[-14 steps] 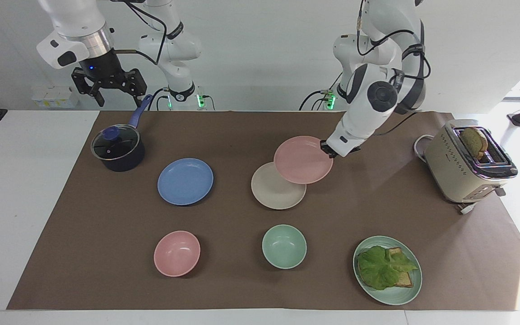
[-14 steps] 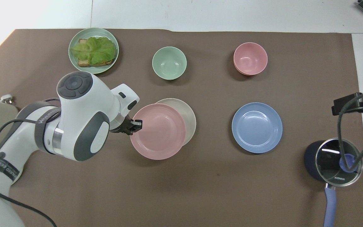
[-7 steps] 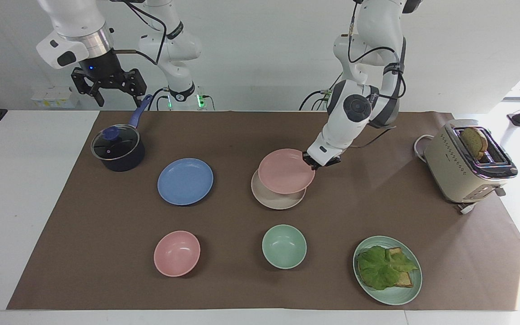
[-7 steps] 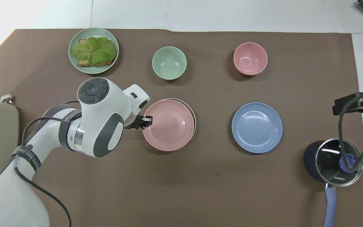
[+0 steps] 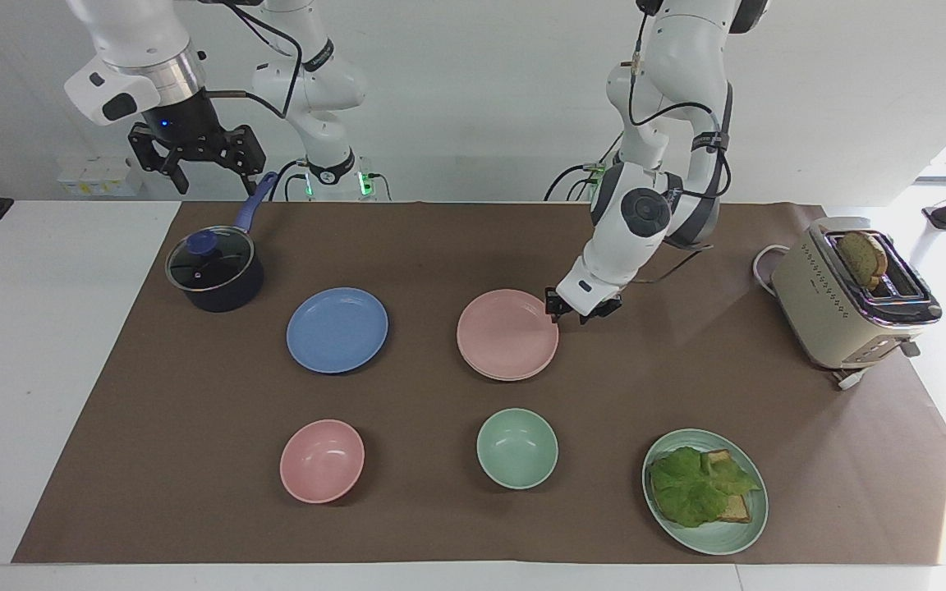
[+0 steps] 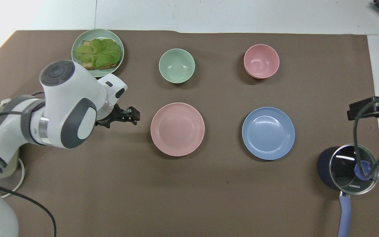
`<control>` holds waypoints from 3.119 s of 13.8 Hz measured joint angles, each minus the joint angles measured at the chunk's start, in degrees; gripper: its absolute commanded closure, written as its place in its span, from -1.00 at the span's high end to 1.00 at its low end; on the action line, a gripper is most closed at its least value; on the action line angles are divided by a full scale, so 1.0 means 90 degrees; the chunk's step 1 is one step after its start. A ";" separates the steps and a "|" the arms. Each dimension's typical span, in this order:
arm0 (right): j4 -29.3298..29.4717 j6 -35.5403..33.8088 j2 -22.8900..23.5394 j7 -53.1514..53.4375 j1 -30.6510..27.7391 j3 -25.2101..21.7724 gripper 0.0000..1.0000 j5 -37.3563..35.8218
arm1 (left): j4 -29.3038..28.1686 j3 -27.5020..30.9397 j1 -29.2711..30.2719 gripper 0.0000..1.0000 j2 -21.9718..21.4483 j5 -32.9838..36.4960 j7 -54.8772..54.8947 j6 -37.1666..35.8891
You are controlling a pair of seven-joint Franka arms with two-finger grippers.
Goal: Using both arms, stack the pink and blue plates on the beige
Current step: 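Open the left gripper and withdraw it while the right gripper reaches out, then grasp the blue plate rim with the right gripper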
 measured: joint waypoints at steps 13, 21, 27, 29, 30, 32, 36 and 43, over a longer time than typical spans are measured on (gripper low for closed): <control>-0.1902 0.2308 -0.0113 0.0000 -0.0263 -0.0021 1.00 0.0000 | 0.1122 -0.0012 0.1562 1.00 -0.1286 0.0929 0.2055 -0.0965; -0.3421 0.4538 0.0824 0.0064 -0.0193 0.0018 1.00 0.0032 | 0.1122 -0.0023 0.1562 1.00 -0.1278 0.0929 0.2055 -0.0974; -0.4143 0.5441 0.1235 0.0205 0.0035 0.0067 1.00 0.0175 | 0.1122 -0.0022 0.1562 1.00 -0.1278 0.0929 0.2055 -0.0975; -0.4358 0.5794 0.1314 0.0199 0.0018 0.0051 1.00 0.0175 | 0.1122 -0.0022 0.1562 1.00 -0.1278 0.0929 0.2055 -0.0976; -0.4448 0.5891 0.1329 0.0189 0.0011 0.0036 0.92 0.0175 | 0.1121 -0.0021 0.1562 1.00 -0.1278 0.0929 0.2055 -0.0976; -0.4533 0.5948 0.1330 0.0174 -0.0006 0.0024 0.68 0.0175 | 0.1122 -0.0022 0.1562 1.00 -0.1278 0.0929 0.2055 -0.0976; -0.4565 0.5947 0.1329 0.0169 -0.0091 0.0020 -0.50 0.0175 | 0.1122 -0.0022 0.1562 1.00 -0.1278 0.0929 0.2055 -0.0978; -0.4585 0.5927 0.1262 0.0154 -0.0169 0.0022 -1.00 0.0419 | 0.1122 -0.0022 0.1562 1.00 -0.1278 0.0929 0.2055 -0.0981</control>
